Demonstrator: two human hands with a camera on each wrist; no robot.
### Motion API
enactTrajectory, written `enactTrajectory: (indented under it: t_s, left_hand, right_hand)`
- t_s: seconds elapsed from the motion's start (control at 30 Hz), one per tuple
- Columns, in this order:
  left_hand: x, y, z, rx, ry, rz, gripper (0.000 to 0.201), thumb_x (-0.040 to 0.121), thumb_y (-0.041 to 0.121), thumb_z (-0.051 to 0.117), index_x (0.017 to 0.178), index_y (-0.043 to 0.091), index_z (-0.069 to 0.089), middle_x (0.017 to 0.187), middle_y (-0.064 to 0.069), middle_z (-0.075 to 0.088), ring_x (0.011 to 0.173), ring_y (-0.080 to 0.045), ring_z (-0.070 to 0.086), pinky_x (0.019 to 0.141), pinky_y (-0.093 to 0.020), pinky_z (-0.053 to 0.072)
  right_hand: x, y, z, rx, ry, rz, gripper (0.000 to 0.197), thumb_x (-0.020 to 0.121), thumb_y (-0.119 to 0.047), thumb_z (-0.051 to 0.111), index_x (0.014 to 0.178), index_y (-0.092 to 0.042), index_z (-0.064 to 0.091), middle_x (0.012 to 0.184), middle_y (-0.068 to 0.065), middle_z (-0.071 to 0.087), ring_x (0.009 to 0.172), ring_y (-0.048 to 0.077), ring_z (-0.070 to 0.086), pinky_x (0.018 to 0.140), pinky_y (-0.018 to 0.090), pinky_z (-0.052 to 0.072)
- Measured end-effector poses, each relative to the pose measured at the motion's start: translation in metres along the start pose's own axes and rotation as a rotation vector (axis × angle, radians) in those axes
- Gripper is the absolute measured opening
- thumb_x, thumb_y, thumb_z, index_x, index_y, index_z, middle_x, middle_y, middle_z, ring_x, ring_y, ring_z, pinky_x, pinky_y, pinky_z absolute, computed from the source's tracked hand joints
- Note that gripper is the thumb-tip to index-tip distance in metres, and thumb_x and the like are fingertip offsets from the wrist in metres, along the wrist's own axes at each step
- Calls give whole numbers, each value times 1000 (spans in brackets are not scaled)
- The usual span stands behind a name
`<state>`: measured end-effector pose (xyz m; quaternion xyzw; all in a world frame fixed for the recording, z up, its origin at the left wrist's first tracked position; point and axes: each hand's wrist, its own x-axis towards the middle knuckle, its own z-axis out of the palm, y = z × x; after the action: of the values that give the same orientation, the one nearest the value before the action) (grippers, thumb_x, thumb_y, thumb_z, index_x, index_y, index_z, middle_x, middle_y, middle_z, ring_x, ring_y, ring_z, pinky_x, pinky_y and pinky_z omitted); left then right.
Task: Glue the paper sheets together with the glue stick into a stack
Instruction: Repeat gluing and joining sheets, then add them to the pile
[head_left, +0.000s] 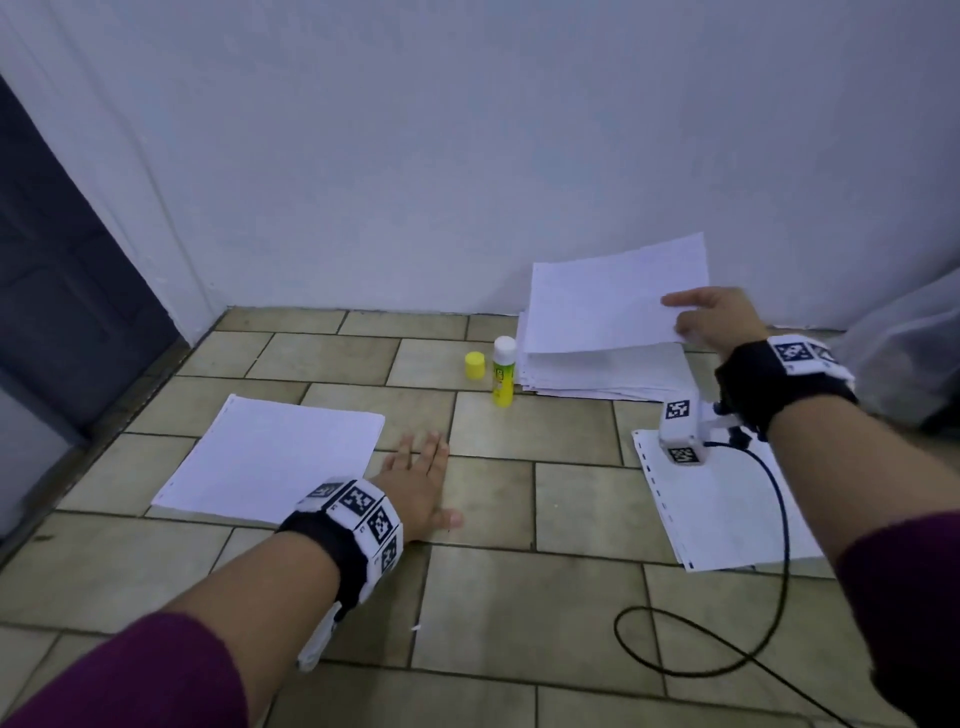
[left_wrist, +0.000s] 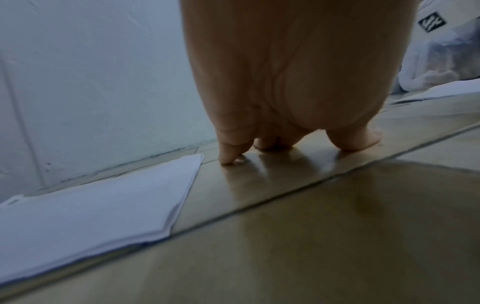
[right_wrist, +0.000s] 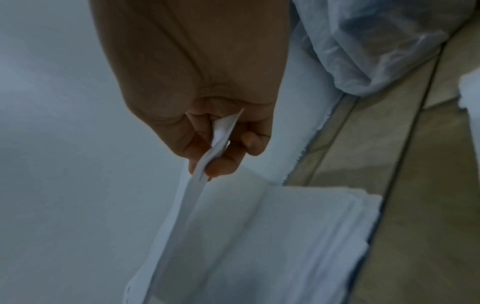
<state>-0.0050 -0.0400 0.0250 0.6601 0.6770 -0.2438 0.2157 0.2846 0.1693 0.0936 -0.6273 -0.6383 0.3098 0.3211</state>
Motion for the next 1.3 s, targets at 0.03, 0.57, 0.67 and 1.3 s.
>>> enactTrajectory:
  t_s: [0.03, 0.57, 0.67, 1.3]
  left_hand:
    - [0, 0, 0, 2, -1, -1, 88, 98, 52, 37, 149, 4, -17, 156, -10, -26, 144, -36, -21, 120, -45, 1]
    - [5, 0, 1, 34, -22, -8, 90, 97, 54, 37, 149, 6, -19, 155, -9, -29, 143, -34, -24, 119, -43, -1]
    - [5, 0, 1, 21, -20, -14, 90, 97, 54, 37, 149, 6, -19, 155, -8, -30, 143, -34, -24, 119, -43, -1]
    - [-18, -89, 0, -71, 143, -478, 94, 79, 64, 60, 150, 19, 18, 152, 0, 30, 140, -29, 28, 112, -39, 27]
  right_hand:
    - [9, 8, 8, -66, -27, 35, 40, 80, 5, 53, 112, -14, 70, 86, 9, 61, 55, 13, 52, 55, 15, 44]
    - [28, 16, 39, -747, -282, 67, 36, 84, -24, 68, 120, -31, 63, 145, 10, 38, 134, 28, 37, 109, 33, 32]
    - [12, 7, 24, -751, -315, 55, 54, 87, -17, 66, 137, -16, 48, 148, 9, 39, 136, 26, 35, 109, 30, 27]
    - [-128, 44, 11, -839, -673, 23, 118, 75, -38, 78, 152, -17, -8, 160, 8, -9, 148, 22, 8, 116, 32, 21]
